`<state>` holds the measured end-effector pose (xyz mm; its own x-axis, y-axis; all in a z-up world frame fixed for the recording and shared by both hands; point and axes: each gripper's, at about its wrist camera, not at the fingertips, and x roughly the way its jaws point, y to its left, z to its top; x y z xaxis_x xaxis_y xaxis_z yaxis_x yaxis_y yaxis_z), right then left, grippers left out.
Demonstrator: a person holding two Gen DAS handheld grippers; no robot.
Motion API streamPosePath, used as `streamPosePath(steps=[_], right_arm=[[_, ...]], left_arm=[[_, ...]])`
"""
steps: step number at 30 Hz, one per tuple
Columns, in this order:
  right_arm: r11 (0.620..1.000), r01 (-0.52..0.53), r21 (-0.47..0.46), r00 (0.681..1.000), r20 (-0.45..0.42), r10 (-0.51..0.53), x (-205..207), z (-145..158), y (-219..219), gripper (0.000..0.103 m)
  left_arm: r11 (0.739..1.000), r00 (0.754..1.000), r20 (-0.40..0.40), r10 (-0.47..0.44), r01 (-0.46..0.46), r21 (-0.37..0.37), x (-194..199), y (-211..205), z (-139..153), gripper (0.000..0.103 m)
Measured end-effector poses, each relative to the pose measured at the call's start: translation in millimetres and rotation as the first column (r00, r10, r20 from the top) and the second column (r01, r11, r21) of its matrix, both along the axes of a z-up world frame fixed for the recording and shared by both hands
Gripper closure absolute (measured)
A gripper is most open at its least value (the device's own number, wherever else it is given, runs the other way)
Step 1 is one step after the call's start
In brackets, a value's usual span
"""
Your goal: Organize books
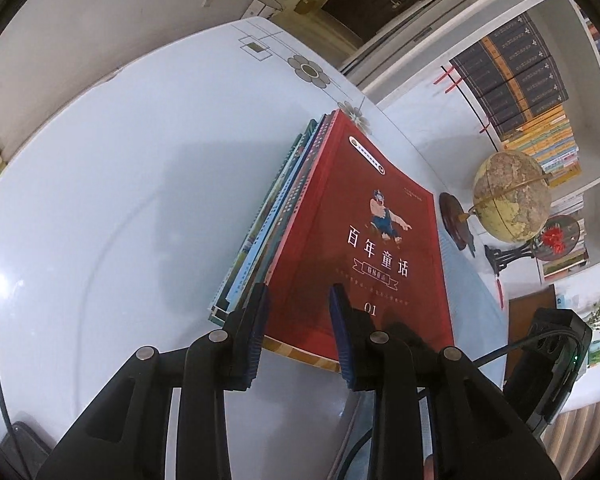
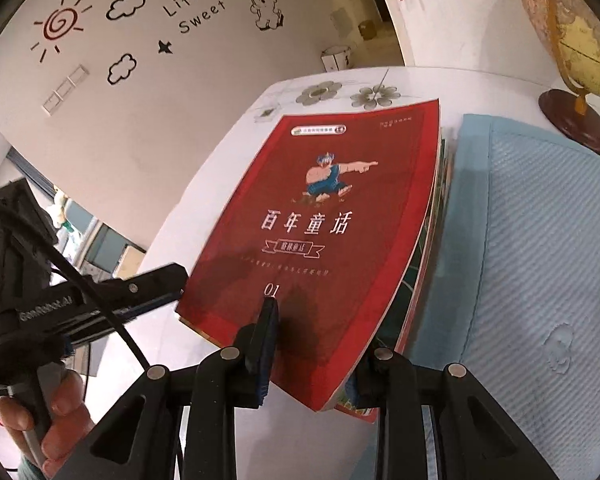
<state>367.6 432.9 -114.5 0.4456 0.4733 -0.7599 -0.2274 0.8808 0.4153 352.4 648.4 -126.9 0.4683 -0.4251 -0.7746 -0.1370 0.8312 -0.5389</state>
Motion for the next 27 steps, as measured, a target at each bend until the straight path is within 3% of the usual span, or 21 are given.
streamPosePath(steps=[3, 6, 11, 12, 14, 19, 27], right_arm=[[1.0, -0.007, 0.0, 1.0, -0.003, 0.007, 0, -1, 0, 0.075], [1.0, -0.023, 0.017, 1.0, -0.019, 0.023, -1, -2, -1, 0.068], [0.997, -0.06, -0.046, 0.998, -0.006, 0.06, -26, 1, -13, 0.055], [0.997, -0.052, -0.066, 0.999, -0.011, 0.051, -34, -1, -20, 0.049], [0.996, -0.041, -0.078, 0.999, -0.039, 0.038, -46, -5, -36, 0.048], [0.995, 0.039, -0.097, 0.995, -0.089, -0.048, -66, -12, -92, 0.048], [0.955, 0.236, -0.178, 0.971, 0.067, -0.227, -107, 50, -204, 0.048]], left_arm=[[1.0, 1.0, -0.003, 0.006, -0.006, -0.004, -3, 2, -1, 0.075], [1.0, 1.0, -0.008, 0.014, -0.014, 0.007, -8, 2, 0, 0.075], [0.975, 0.997, 0.072, 0.011, -0.027, 0.221, -31, -14, 25, 0.075], [0.97, 0.997, 0.077, -0.006, -0.013, 0.241, -36, -22, 29, 0.075], [0.972, 0.997, 0.075, -0.033, 0.014, 0.234, -41, -34, 32, 0.075], [0.959, 0.99, 0.057, -0.131, 0.112, 0.262, -53, -99, 32, 0.075], [0.922, 0.952, 0.094, -0.291, 0.253, 0.294, -76, -228, 61, 0.075]])
